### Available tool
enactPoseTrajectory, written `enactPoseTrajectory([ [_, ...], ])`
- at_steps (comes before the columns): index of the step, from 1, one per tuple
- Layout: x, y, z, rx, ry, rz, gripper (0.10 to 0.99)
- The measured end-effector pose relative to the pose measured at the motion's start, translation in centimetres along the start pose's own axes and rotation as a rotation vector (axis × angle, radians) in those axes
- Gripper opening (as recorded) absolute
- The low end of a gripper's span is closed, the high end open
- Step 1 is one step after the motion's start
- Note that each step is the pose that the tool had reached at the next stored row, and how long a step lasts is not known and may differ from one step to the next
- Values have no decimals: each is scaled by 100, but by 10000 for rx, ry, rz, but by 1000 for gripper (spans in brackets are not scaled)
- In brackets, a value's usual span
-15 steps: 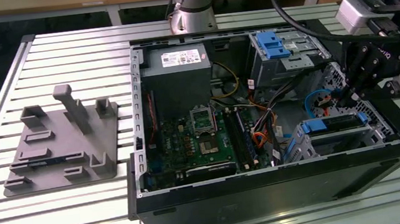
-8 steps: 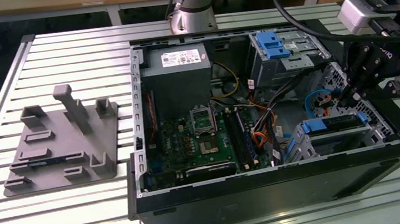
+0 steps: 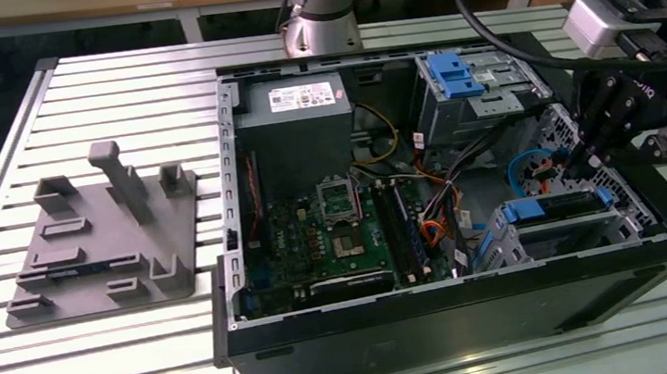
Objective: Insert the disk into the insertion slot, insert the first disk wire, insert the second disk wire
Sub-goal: 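Insert the first disk wire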
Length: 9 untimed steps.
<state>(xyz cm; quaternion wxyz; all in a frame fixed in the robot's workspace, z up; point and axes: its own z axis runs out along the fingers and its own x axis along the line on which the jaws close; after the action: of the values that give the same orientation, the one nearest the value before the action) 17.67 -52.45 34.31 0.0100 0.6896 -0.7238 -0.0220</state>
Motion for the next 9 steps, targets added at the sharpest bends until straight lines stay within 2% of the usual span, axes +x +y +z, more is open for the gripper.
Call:
enactPoseTrajectory([
  [9, 58, 8, -1, 1, -9, 31, 161],
])
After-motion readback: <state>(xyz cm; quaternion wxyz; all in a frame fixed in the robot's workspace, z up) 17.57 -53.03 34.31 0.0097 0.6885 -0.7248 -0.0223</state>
